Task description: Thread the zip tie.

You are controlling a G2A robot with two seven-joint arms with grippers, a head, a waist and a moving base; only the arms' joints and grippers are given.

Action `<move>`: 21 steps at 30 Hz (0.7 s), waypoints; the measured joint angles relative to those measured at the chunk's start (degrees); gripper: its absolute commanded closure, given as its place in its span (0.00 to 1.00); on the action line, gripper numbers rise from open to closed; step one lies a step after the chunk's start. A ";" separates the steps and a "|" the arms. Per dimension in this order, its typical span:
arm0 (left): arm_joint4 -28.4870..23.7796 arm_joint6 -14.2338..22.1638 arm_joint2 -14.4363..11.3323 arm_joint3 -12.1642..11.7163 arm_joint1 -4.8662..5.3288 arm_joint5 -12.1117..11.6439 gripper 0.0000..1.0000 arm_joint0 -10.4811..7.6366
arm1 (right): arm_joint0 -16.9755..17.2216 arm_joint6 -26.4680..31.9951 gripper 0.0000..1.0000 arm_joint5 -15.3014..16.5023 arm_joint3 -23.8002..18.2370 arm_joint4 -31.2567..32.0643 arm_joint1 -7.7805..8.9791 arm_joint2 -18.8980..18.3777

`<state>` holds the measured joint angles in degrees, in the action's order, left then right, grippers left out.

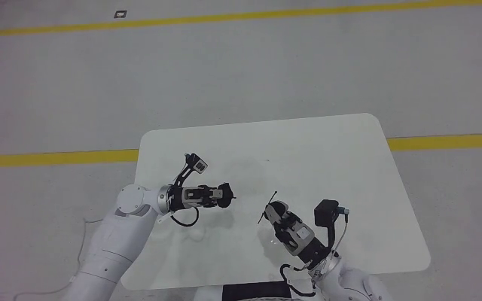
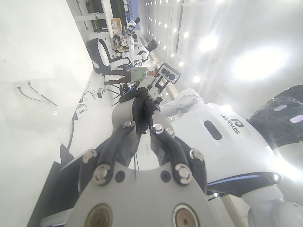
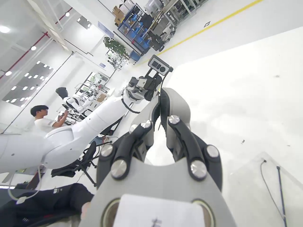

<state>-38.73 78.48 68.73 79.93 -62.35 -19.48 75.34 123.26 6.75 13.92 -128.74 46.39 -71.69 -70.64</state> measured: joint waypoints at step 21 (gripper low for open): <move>5.67 -10.53 -1.68 0.45 -0.31 0.00 1.00 1.15 | 0.00 0.00 1.00 0.00 0.00 0.00 0.00 0.00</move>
<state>-33.06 67.95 67.05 80.37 -62.65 -19.48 76.49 123.26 6.75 13.92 -128.74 46.39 -71.69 -70.64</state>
